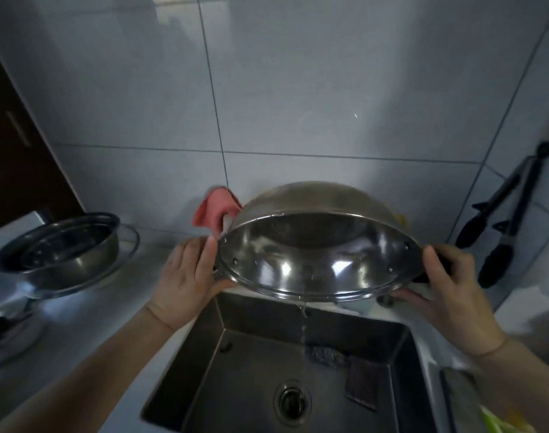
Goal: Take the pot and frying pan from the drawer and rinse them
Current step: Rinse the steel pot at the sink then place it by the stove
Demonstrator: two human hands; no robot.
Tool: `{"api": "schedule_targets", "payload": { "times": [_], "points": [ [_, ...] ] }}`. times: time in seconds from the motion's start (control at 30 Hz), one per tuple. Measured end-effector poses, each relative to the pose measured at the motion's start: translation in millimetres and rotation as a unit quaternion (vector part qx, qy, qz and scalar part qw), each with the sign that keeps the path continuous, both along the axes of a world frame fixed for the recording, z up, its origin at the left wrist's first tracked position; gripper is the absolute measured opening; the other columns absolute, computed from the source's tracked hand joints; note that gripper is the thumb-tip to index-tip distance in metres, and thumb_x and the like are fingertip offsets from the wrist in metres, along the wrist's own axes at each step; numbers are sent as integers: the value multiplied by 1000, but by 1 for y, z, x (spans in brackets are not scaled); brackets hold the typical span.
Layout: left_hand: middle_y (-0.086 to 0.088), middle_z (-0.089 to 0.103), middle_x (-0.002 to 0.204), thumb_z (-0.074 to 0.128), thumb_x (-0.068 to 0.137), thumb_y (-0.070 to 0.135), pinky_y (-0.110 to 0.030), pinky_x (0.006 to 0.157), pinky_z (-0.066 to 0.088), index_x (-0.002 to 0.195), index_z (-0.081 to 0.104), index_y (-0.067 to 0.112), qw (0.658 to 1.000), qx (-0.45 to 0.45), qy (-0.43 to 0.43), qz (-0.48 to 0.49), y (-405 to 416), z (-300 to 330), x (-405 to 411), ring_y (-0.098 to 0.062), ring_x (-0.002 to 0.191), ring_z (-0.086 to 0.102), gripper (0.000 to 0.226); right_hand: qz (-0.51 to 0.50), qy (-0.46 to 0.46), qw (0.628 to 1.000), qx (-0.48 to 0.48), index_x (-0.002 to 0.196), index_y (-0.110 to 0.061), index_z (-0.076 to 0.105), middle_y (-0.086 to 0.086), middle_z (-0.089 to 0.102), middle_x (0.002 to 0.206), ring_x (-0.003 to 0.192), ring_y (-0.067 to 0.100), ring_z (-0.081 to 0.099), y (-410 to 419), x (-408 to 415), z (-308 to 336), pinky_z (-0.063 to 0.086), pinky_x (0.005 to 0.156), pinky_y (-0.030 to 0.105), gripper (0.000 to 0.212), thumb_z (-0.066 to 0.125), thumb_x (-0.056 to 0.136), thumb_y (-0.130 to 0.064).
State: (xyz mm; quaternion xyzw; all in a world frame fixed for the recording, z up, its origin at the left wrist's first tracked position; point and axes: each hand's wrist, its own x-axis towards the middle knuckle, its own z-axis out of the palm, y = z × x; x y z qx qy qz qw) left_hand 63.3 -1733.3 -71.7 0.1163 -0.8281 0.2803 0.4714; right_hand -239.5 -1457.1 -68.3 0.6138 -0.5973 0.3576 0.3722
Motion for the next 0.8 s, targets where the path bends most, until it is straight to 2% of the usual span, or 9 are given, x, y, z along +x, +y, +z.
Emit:
{"api": "schedule_targets", "payload": {
  "times": [0.1, 0.2, 0.3, 0.43, 0.5, 0.6, 0.67, 0.73, 0.8],
  "points": [
    [-22, 44, 110, 70, 76, 54, -44, 86, 42, 135, 22, -1, 1000, -22, 17, 3, -3, 28, 0, -37, 93, 48, 94, -8, 29, 999, -27, 155, -28, 12, 22, 38, 114, 96, 35, 45, -4, -2, 25, 42, 84, 32, 69, 47, 98, -45],
    [-22, 42, 109, 68, 78, 52, -42, 87, 41, 133, 23, -1, 998, -48, 33, -17, 0, 56, -2, -36, 93, 46, 88, -11, 47, 998, -45, 143, -21, 24, 22, 37, 114, 96, 36, 45, -6, -5, 44, 43, 84, 35, 57, 49, 98, -44],
    [-20, 41, 108, 65, 78, 52, -41, 88, 40, 130, 23, 0, 997, -59, 38, -21, 2, 76, -4, -35, 94, 45, 85, -12, 61, 996, -59, 139, -16, 24, 21, 36, 114, 96, 37, 45, -7, -7, 62, 43, 88, 27, 58, 52, 96, -44],
    [-20, 41, 109, 64, 78, 53, -41, 85, 43, 127, 29, -2, 997, -60, 40, -11, 1, 87, -6, -33, 95, 45, 81, -24, 72, 995, -64, 135, -11, 25, 20, 36, 114, 96, 36, 42, -6, -8, 77, 31, 95, 14, 57, 48, 98, -46],
    [-20, 41, 110, 62, 78, 54, -42, 84, 47, 131, 24, -1, 997, -61, 38, -5, 1, 90, -6, -32, 96, 46, 85, -25, 78, 995, -62, 135, -10, 25, 20, 36, 114, 97, 36, 41, -5, -7, 82, 33, 94, 17, 57, 49, 97, -47],
    [-19, 40, 110, 61, 77, 55, -44, 78, 52, 133, 23, -1, 999, -32, 29, -2, 2, 93, -6, -32, 96, 45, 88, -32, 65, 997, -40, 137, -9, 27, 21, 37, 115, 99, 36, 42, -3, -7, 84, 45, 86, 30, 62, 48, 96, -50],
    [-18, 39, 113, 59, 75, 59, -41, 79, 51, 136, 22, -2, 1000, 16, -1, -10, 5, 96, -5, -30, 97, 44, 94, -30, 35, 999, 7, 147, -15, 22, 18, 36, 115, 99, 33, 42, -2, -4, 88, 47, 81, 36, 80, 65, 86, -44],
    [-15, 38, 121, 62, 70, 67, -36, 86, 44, 146, 12, 1, 991, 111, -67, -18, 7, 101, -5, -26, 104, 41, 113, -28, -38, 993, 111, 154, -36, 7, 4, 33, 113, 95, 21, 41, -1, -6, 94, 45, 81, 35, 122, 85, 61, -30],
    [-8, 33, 134, 70, 61, 70, -37, 98, 38, 152, -5, 15, 953, 258, -161, -12, 4, 101, -6, -15, 117, 33, 130, -6, -164, 954, 249, 145, -60, -4, -6, 31, 107, 92, 11, 42, -2, -15, 103, 39, 88, 28, 140, 92, 48, -31]
  ]
}}
